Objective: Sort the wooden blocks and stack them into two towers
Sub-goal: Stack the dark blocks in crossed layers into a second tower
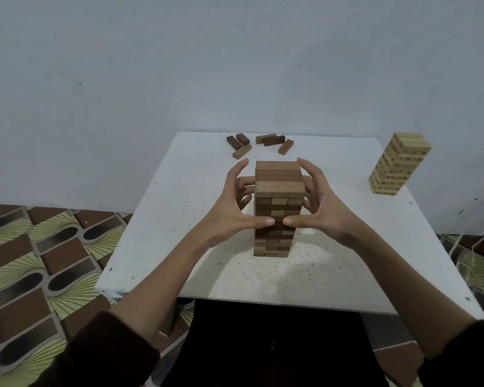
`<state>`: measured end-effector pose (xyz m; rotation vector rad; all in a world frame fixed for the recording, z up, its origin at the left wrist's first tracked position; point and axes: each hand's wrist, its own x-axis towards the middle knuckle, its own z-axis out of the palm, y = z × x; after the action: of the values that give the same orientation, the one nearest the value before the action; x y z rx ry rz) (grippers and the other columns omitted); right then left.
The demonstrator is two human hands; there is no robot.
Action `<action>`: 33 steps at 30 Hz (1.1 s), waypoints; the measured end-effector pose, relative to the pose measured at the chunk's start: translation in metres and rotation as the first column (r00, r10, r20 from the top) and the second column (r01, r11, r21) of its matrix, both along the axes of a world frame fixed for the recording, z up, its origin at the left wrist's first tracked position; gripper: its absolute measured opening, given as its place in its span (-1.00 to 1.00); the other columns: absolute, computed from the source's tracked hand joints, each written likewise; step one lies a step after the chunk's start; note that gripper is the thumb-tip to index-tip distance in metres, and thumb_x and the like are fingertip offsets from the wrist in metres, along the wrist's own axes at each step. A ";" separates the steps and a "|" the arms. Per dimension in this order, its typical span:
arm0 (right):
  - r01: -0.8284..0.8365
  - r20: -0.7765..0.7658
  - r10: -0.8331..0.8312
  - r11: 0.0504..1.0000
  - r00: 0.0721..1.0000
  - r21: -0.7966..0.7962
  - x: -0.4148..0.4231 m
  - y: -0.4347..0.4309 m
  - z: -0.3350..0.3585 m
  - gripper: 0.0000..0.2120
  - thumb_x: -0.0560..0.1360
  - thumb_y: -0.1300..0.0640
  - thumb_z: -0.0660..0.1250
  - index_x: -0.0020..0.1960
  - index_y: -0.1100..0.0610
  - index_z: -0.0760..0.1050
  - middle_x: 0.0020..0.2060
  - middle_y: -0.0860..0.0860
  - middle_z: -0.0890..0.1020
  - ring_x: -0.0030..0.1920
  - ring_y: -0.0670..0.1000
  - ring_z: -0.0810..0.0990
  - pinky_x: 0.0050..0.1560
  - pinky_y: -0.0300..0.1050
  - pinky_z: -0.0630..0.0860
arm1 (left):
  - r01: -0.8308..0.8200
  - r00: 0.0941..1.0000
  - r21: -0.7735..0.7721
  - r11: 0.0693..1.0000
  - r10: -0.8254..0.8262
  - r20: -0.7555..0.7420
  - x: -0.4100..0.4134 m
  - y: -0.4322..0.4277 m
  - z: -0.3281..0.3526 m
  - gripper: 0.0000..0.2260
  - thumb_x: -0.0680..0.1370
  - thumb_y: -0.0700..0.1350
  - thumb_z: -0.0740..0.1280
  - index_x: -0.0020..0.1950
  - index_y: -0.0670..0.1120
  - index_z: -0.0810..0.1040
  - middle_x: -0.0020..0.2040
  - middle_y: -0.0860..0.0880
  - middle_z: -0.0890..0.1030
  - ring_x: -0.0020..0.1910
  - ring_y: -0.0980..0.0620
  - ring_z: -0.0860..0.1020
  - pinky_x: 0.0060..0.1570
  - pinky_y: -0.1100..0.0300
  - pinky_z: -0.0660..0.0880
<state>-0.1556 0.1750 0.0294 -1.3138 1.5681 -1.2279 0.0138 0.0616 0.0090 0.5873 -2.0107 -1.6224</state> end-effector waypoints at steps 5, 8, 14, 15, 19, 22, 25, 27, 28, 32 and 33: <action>0.000 -0.001 0.000 1.000 1.000 0.005 -0.001 -0.002 0.001 -0.01 0.19 0.10 0.57 0.40 -0.21 0.02 0.35 -0.02 0.37 0.38 -0.02 0.34 0.46 0.10 0.22 | -0.017 1.000 0.003 1.000 0.017 -0.007 -0.002 -0.001 -0.001 0.02 0.20 -0.04 0.55 0.51 0.08 0.02 0.22 -0.05 0.46 0.28 0.08 0.45 0.43 -0.07 0.25; 0.001 0.023 -0.001 1.000 1.000 0.011 -0.001 -0.002 0.001 -0.03 0.19 0.10 0.56 0.40 -0.18 0.04 0.34 -0.03 0.39 0.37 -0.01 0.35 0.45 0.13 0.22 | -0.026 1.000 0.005 1.000 0.026 -0.007 -0.003 -0.001 -0.001 0.02 0.19 -0.04 0.55 0.51 0.07 0.02 0.21 -0.04 0.47 0.28 0.08 0.46 0.42 -0.07 0.26; 0.004 0.043 -0.005 1.000 0.999 0.010 -0.001 -0.005 -0.001 -0.06 0.19 0.15 0.53 0.44 -0.07 0.10 0.31 -0.05 0.40 0.35 0.00 0.37 0.40 0.19 0.28 | -0.034 0.999 0.010 0.999 0.034 -0.007 -0.004 -0.002 -0.003 0.01 0.20 -0.04 0.55 0.51 0.07 0.04 0.21 -0.05 0.48 0.28 0.06 0.46 0.42 -0.09 0.26; 0.001 0.047 -0.001 1.000 0.999 0.010 -0.002 -0.006 -0.002 -0.06 0.20 0.16 0.51 0.45 -0.06 0.11 0.30 -0.07 0.41 0.35 -0.01 0.38 0.40 0.19 0.28 | -0.034 0.999 0.009 0.999 0.034 -0.007 -0.004 -0.002 -0.004 0.01 0.20 -0.05 0.56 0.51 0.07 0.04 0.22 -0.05 0.47 0.28 0.06 0.46 0.41 -0.09 0.27; -0.004 0.051 0.004 1.000 0.999 0.008 -0.003 -0.005 -0.003 -0.08 0.21 0.20 0.50 0.44 -0.04 0.12 0.26 -0.12 0.44 0.33 -0.02 0.40 0.39 0.22 0.28 | -0.037 0.999 0.016 0.999 0.038 -0.018 -0.005 -0.001 -0.006 -0.01 0.20 -0.06 0.55 0.49 0.10 0.06 0.22 -0.06 0.47 0.27 0.08 0.46 0.42 -0.09 0.26; -0.008 0.053 0.008 1.000 0.999 0.010 -0.003 -0.005 -0.003 -0.06 0.20 0.16 0.52 0.45 -0.04 0.10 0.27 -0.11 0.43 0.33 -0.02 0.39 0.39 0.22 0.27 | -0.043 0.999 0.021 0.999 0.043 -0.016 -0.005 0.000 -0.005 -0.02 0.20 -0.04 0.55 0.48 0.11 0.06 0.22 -0.05 0.46 0.27 0.10 0.46 0.42 -0.07 0.26; -0.016 0.034 0.015 1.000 0.999 0.016 -0.003 -0.005 -0.005 0.04 0.14 0.03 0.57 0.47 -0.07 0.07 0.32 -0.06 0.40 0.36 0.00 0.37 0.40 0.22 0.26 | -0.033 0.999 0.023 0.999 0.034 -0.007 -0.005 -0.001 -0.005 -0.02 0.24 -0.13 0.56 0.50 0.10 0.04 0.24 -0.04 0.46 0.28 0.10 0.45 0.42 -0.05 0.28; -0.024 0.021 0.023 1.000 1.000 0.016 -0.004 -0.004 -0.007 0.02 0.16 0.08 0.58 0.46 -0.09 0.07 0.32 -0.07 0.41 0.36 -0.02 0.37 0.41 0.21 0.25 | -0.015 1.000 0.030 0.999 0.015 -0.006 -0.004 0.000 -0.006 -0.01 0.25 -0.17 0.55 0.52 0.07 0.02 0.25 -0.08 0.45 0.29 0.06 0.45 0.40 -0.06 0.30; -0.026 0.014 0.026 0.999 1.000 0.019 -0.004 -0.003 -0.009 0.01 0.18 0.13 0.57 0.46 -0.10 0.08 0.30 -0.09 0.42 0.36 -0.04 0.37 0.42 0.20 0.25 | -0.007 1.000 0.033 0.999 0.007 -0.005 -0.004 0.000 -0.007 0.01 0.23 -0.16 0.56 0.52 0.07 0.02 0.25 -0.10 0.44 0.30 0.03 0.45 0.39 -0.07 0.30; -0.009 -0.010 0.009 0.999 1.000 0.031 -0.002 -0.003 -0.012 -0.01 0.20 0.16 0.54 0.46 -0.10 0.07 0.27 -0.11 0.42 0.33 -0.06 0.39 0.42 0.15 0.27 | 0.001 1.000 0.044 0.999 -0.001 0.000 -0.005 0.000 -0.010 0.03 0.20 -0.09 0.56 0.52 0.07 0.02 0.25 -0.12 0.45 0.30 -0.01 0.45 0.38 -0.13 0.30; -0.002 -0.013 0.002 0.999 1.000 0.032 -0.001 -0.004 -0.013 -0.02 0.20 0.14 0.54 0.46 -0.11 0.07 0.26 -0.13 0.42 0.32 -0.07 0.40 0.42 0.14 0.27 | 0.000 1.000 0.049 0.999 0.001 -0.002 -0.006 0.000 -0.011 0.03 0.20 -0.09 0.56 0.52 0.07 0.02 0.25 -0.12 0.46 0.29 -0.01 0.46 0.38 -0.13 0.30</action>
<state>-0.1570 0.1712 0.0168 -1.3050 1.5894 -1.1900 0.0082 0.0613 -0.0021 0.6040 -1.9739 -1.6758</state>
